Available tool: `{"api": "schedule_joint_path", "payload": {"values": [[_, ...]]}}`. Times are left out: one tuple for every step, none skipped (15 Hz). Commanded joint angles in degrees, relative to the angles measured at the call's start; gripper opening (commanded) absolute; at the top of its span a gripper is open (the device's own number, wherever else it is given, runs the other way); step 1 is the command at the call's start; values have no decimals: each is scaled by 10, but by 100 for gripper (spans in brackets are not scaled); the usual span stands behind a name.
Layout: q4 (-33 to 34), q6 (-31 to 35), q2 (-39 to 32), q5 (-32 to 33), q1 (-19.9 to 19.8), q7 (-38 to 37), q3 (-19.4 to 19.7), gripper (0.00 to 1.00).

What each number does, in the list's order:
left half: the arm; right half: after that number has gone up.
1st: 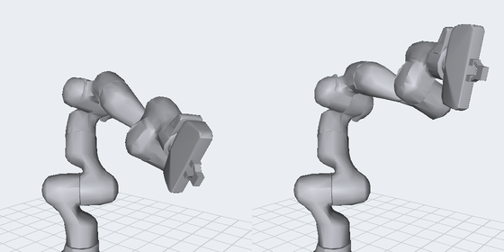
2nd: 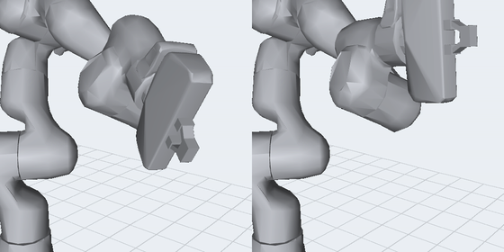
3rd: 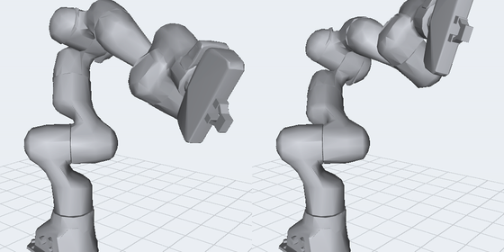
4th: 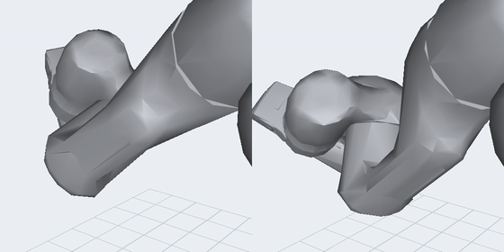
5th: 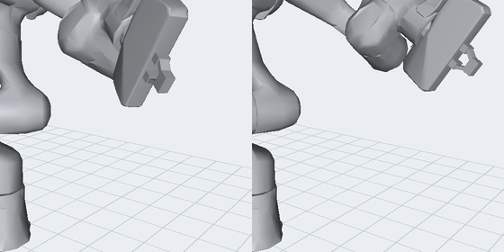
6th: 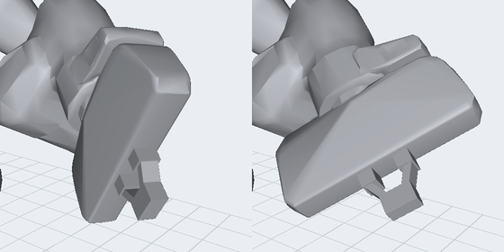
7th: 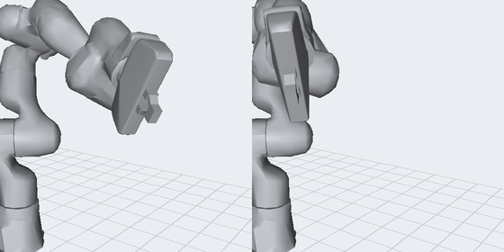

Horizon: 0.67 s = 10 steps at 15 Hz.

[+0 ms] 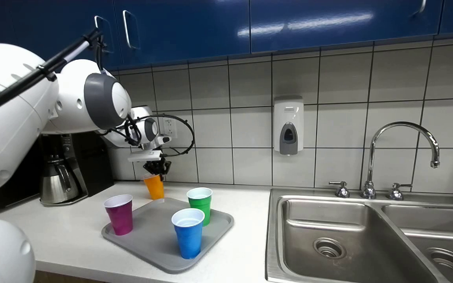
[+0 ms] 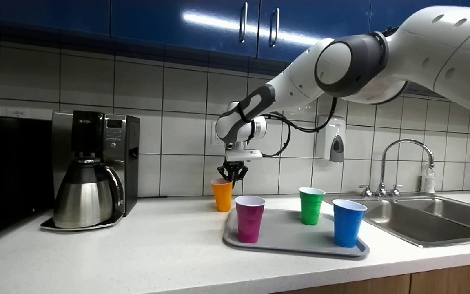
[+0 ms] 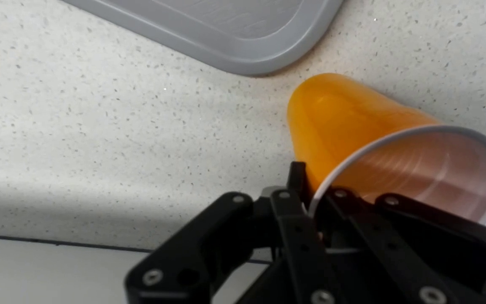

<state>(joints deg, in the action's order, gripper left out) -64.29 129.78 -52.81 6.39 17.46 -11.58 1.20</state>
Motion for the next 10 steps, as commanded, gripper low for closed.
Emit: {"api": "schedule_joint_path", "payload": {"values": [[2, 5, 7, 1, -1, -8, -6, 1], [1, 6, 9, 1, -2, -7, -6, 1], [1, 9, 9, 0, -3, -5, -7, 1], [2, 12, 9, 0, -4, -4, -8, 1], [2, 15, 9, -1, -5, -3, -8, 1], [2, 16, 10, -1, -6, -3, -8, 1], [-2, 15, 13, -1, -6, -3, -8, 1], [-4, 15, 16, 0, -5, -3, -7, 1], [-10, 13, 20, -1, -7, -1, -8, 1], [-14, 8, 24, -4, -10, 5, -12, 1]]}}
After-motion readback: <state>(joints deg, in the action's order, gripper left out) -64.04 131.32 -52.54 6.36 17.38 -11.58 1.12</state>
